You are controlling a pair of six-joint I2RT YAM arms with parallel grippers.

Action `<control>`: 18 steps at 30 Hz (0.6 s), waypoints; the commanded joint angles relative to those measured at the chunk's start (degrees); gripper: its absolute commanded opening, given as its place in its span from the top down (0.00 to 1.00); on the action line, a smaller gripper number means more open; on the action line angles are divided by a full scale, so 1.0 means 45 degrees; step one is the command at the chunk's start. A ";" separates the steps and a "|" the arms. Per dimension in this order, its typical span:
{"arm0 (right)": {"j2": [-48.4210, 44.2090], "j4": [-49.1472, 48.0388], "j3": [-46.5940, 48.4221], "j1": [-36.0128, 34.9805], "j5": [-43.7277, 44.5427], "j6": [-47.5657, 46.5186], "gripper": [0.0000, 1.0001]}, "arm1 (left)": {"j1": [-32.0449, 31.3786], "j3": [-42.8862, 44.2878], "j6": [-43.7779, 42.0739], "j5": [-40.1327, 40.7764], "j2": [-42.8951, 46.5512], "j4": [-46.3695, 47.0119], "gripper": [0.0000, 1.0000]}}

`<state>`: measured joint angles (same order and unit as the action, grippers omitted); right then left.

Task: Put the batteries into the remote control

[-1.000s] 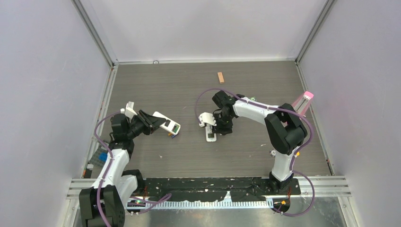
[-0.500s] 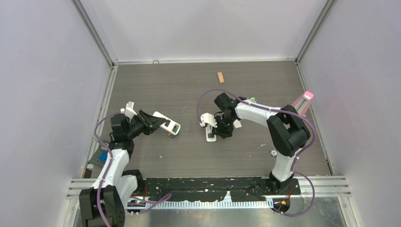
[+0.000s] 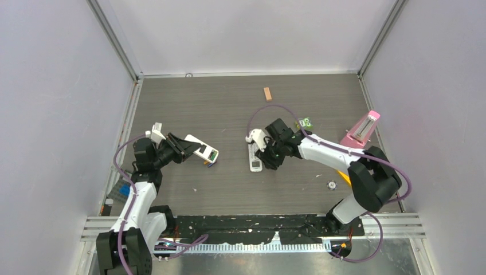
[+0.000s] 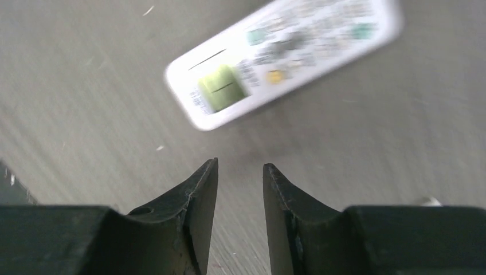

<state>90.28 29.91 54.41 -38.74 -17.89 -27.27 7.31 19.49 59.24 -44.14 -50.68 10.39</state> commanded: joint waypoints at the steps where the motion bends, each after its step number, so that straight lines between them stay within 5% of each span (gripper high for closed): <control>1: -0.1219 -0.1929 0.0747 0.0268 0.4784 0.4677 0.60 | 0.0104 0.0196 -0.0394 -0.0229 0.0559 0.0168 1.00; 4: -0.0800 -0.1217 0.1688 0.0450 0.7918 0.6516 0.58 | 0.0114 0.0223 -0.0532 -0.0128 0.0822 -0.0105 1.00; 6: -0.0589 -0.0873 0.1806 0.0852 0.9724 0.7108 0.44 | 0.0113 0.0277 -0.0612 -0.0119 0.0988 -0.0326 1.00; 9: -0.0582 -0.0850 0.1614 0.1563 0.9627 0.7474 0.13 | 0.0108 0.0295 -0.0672 -0.0084 0.1288 -0.0580 1.00; 11: -0.0518 -0.0778 0.1620 0.2221 0.9316 0.7642 0.02 | 0.0114 0.0349 -0.0741 -0.0057 0.1419 -0.0734 1.00; 18: 0.1052 0.0125 0.2722 0.3694 0.8291 0.7247 0.04 | 0.0112 0.0498 -0.0970 -0.0007 0.1463 -0.1103 1.00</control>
<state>91.53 28.12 62.52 -23.51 19.66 4.54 7.31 19.49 56.29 -43.99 -44.86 5.61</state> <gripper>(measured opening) 0.960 0.233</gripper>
